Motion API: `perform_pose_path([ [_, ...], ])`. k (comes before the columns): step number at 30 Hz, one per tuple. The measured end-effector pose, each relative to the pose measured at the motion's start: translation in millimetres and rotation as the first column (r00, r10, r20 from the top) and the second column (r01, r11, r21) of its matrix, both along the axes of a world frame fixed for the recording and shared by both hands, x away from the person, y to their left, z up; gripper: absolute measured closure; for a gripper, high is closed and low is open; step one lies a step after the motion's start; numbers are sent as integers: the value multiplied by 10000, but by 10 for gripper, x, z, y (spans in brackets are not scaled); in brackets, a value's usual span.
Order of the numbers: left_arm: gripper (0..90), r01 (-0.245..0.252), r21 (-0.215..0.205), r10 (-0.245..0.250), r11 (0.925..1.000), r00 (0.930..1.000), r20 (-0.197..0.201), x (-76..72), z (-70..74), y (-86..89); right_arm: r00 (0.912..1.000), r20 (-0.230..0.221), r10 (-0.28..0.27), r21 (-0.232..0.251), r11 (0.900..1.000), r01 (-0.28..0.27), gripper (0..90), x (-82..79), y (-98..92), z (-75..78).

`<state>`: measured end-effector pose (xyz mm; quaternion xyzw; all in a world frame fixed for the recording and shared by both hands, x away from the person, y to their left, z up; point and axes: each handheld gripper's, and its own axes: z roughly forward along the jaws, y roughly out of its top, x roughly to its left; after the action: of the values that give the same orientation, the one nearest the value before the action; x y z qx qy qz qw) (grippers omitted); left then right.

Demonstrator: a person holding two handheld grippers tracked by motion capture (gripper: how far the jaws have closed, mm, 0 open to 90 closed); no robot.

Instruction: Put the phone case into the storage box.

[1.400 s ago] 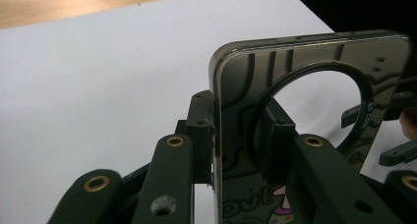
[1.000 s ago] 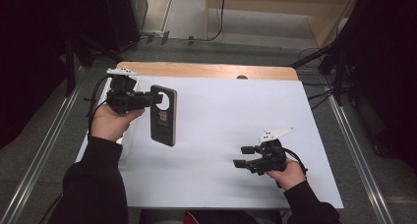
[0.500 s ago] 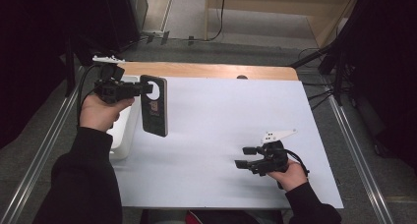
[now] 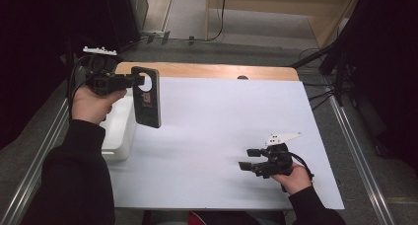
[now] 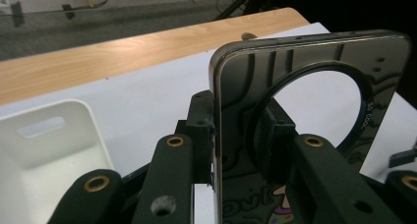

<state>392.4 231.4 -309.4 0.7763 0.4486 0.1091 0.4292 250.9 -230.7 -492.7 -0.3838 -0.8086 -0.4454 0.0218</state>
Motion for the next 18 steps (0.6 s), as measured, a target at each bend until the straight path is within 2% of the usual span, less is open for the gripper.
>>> perform_pose_path([
  [18, 714, -417, 52, 416, 9991, 9990, 190, 82, 182, 260, 9999, 124, -30, -126, 9999, 32, 297, -38, -23, -7],
])
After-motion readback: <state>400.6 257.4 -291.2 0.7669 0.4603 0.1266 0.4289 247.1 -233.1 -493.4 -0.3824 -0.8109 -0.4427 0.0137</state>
